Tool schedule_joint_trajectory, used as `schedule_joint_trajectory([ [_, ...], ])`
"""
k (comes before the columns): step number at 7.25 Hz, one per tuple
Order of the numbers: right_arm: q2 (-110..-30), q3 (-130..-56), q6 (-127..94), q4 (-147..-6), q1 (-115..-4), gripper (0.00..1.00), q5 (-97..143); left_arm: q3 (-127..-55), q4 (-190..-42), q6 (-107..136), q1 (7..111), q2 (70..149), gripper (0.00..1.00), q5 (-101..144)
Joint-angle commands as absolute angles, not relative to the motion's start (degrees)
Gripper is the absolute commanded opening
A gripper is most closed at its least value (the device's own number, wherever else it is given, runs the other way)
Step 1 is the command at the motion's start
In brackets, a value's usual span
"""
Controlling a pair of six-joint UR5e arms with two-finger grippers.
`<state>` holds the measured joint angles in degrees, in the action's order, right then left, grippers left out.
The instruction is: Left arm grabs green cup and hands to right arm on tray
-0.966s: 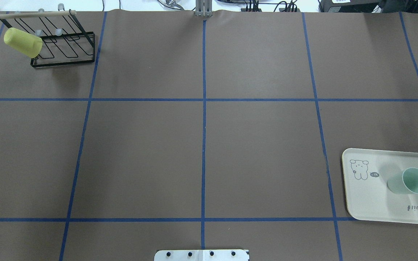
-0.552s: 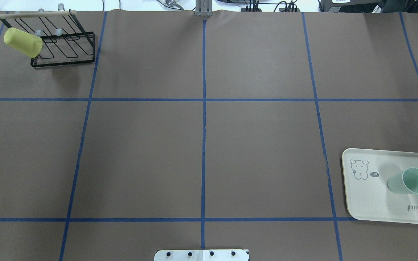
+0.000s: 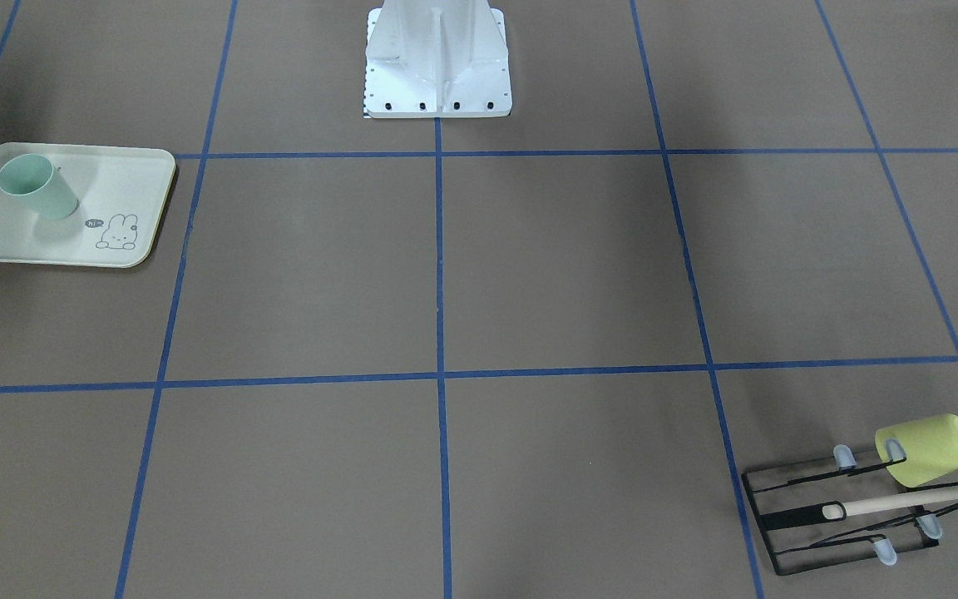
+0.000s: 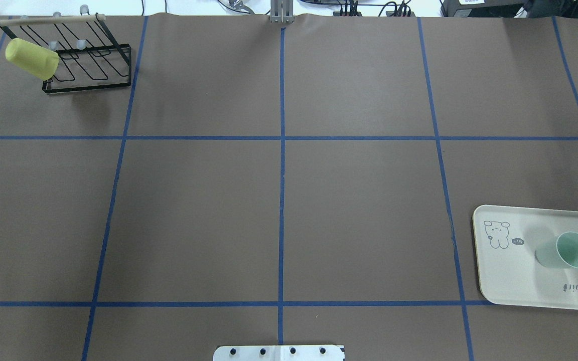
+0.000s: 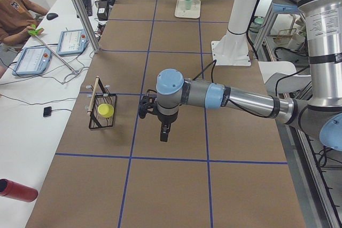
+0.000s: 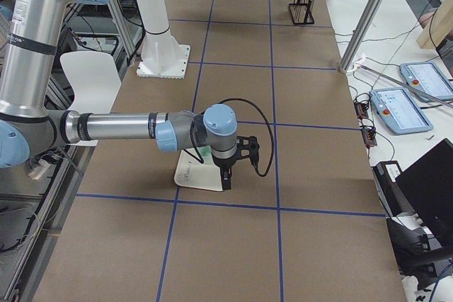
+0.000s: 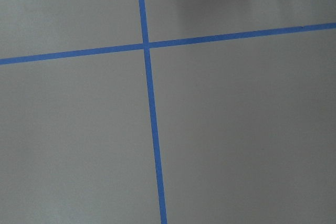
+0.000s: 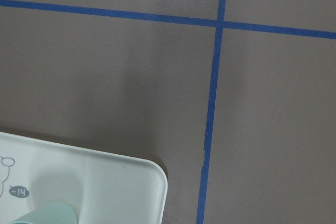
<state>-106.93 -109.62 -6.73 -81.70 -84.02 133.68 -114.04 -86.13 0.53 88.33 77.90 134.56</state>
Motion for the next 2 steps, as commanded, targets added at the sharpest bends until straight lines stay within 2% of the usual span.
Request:
schedule_joint_trajectory([
  [1, -106.96, -109.77, -6.94, -81.65, -84.02, 1.00, 133.68, -114.17, -86.22, 0.44, 88.33, 78.05, 1.00, 134.56],
  [2, -106.96, -110.12, -7.03, -81.65, -84.02, 1.00, 133.68, -114.08, -86.13, 0.44, 88.33, 78.31, 1.00, 134.56],
])
